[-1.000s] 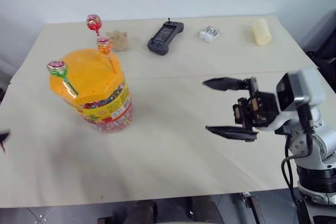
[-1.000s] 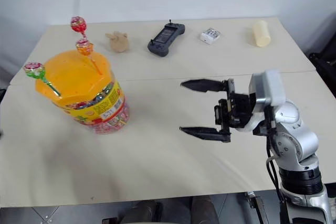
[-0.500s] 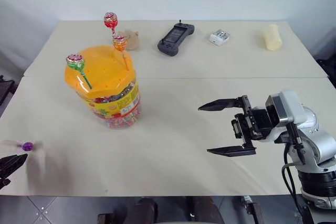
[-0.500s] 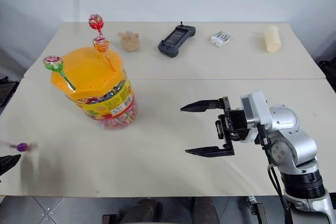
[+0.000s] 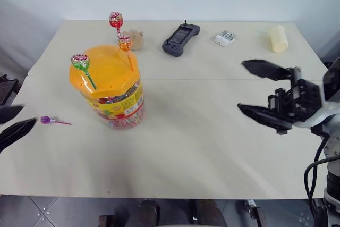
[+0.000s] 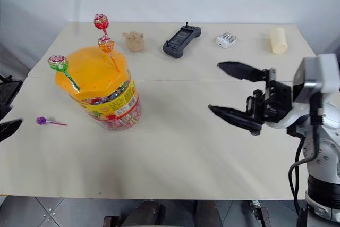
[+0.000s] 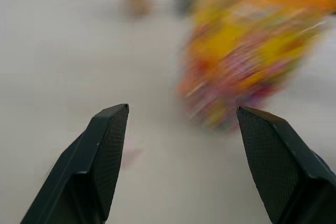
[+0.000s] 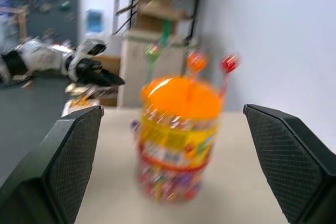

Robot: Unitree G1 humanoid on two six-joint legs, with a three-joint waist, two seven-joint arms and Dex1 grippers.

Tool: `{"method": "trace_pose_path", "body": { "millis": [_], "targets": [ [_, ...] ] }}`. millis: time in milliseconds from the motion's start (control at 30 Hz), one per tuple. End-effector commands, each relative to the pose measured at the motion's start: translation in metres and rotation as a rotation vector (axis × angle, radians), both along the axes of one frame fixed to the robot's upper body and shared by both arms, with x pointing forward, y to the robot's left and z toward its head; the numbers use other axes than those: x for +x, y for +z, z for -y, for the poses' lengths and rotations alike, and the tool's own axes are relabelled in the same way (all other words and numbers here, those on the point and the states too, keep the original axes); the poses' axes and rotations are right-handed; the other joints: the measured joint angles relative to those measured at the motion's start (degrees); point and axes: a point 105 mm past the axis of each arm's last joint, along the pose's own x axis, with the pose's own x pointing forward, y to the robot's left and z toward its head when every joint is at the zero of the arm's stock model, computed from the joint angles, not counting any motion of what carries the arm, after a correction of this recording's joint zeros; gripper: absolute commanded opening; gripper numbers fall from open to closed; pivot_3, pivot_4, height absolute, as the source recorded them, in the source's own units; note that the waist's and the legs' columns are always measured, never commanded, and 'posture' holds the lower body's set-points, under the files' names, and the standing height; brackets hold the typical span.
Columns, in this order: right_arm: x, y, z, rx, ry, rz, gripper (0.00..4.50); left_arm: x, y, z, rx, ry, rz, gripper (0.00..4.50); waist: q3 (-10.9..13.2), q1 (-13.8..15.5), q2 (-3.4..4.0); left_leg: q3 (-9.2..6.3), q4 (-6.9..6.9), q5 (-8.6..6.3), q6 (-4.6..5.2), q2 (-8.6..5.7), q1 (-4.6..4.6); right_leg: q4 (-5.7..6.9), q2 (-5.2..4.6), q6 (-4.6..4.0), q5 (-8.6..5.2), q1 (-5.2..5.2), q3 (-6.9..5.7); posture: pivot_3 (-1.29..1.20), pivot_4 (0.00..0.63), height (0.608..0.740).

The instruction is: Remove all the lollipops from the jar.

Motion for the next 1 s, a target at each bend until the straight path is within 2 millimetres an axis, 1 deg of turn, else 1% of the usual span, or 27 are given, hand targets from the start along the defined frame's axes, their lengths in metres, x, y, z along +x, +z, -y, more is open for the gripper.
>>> {"method": "trace_pose_path", "body": {
  "millis": [33, 167, 233, 300, 400, 467, 633, 733, 900, 1000],
  "targets": [
    [-0.012, 0.004, -0.002, -0.003, 0.002, 0.026, 4.5, 0.007, 0.009, 0.04, 0.03, -0.179, 0.018, 3.48, 0.1, -0.5, 0.12, 0.04, 0.0, 0.0, 0.0, -0.01, 0.0, 0.02, 0.02, 0.01, 0.01, -0.03, -0.02, 0.0, 0.15, 0.74],
    [-0.023, 0.003, -0.011, -0.009, 0.022, 0.042, 4.5, 0.019, 0.018, 0.07, 0.026, -0.301, 0.06, 3.48, 0.1, -1.7, 0.2, 0.29, -0.05, 0.0, 0.0, 0.07, 0.0, 0.1, 0.18, 0.03, 0.02, -0.18, 0.13, 0.0, 0.15, 0.74],
    [-0.027, 0.001, -0.014, -0.015, 0.031, 0.045, 4.5, 0.024, 0.023, 0.079, 0.019, -0.332, 0.074, 3.48, 0.1, -1.8, 0.2, 0.3, -0.03, 0.0, 0.0, 0.08, 0.0, 0.08, 0.19, 0.03, 0.02, -0.19, 0.13, 0.0, 0.15, 0.74],
    [-0.031, -0.002, -0.017, -0.028, 0.037, 0.047, 4.5, 0.028, 0.028, 0.082, 0.004, -0.344, 0.088, 3.48, 0.1, -1.9, 0.2, 0.3, 0.01, 0.0, 0.0, 0.08, 0.0, 0.09, 0.2, 0.04, 0.02, -0.19, 0.13, 0.0, 0.15, 0.74],
    [-0.032, -0.005, -0.018, -0.036, 0.032, 0.046, 4.5, 0.03, 0.033, 0.083, -0.012, -0.352, 0.105, 3.48, 0.1, -1.8, 0.2, 0.3, 0.08, 0.0, 0.0, 0.05, -0.01, 0.1, 0.19, 0.06, 0.03, -0.17, 0.15, 0.0, 0.15, 0.74],
    [-0.032, -0.006, -0.018, -0.032, 0.023, 0.043, 4.5, 0.03, 0.033, 0.079, -0.019, -0.345, 0.095, 3.48, 0.1, -1.7, 0.2, 0.31, 0.14, -0.01, 0.01, 0.03, -0.01, 0.11, 0.19, 0.08, 0.04, -0.17, 0.18, 0.0, 0.15, 0.74],
    [-0.031, -0.008, -0.018, -0.023, 0.011, 0.037, 4.5, 0.022, 0.02, 0.064, 0.007, -0.321, 0.012, 3.48, 0.1, -1.8, 0.2, 0.36, 0.17, 0.0, 0.01, 0.05, 0.03, 0.19, 0.22, 0.08, 0.04, -0.17, 0.25, 0.0, 0.15, 0.74],
    [-0.029, -0.009, -0.018, -0.019, 0.015, 0.033, 4.5, 0.016, 0.02, 0.06, 0.014, -0.314, 0.012, 3.48, 0.1, -1.6, 0.21, 0.36, 0.25, 0.0, 0.01, 0.06, 0.03, 0.24, 0.22, 0.07, 0.05, -0.16, 0.25, 0.0, 0.15, 0.74],
    [-0.026, -0.01, -0.019, -0.03, 0.032, 0.024, 4.5, 0.007, 0.031, 0.07, -0.026, -0.35, 0.058, 3.48, 0.1, -0.8, 0.19, 0.36, 0.35, 0.0, 0.01, 0.05, 0.01, 0.27, 0.21, 0.05, 0.11, -0.14, 0.28, 0.0, 0.15, 0.74],
    [-0.025, -0.009, -0.019, -0.032, 0.04, 0.021, 4.5, 0.002, 0.037, 0.073, -0.046, -0.36, 0.07, 3.48, 0.1, -0.9, 0.19, 0.36, 0.35, -0.01, 0.02, 0.03, 0.0, 0.23, 0.2, 0.05, 0.11, -0.13, 0.4, 0.0, 0.15, 0.74]
  ]
}}
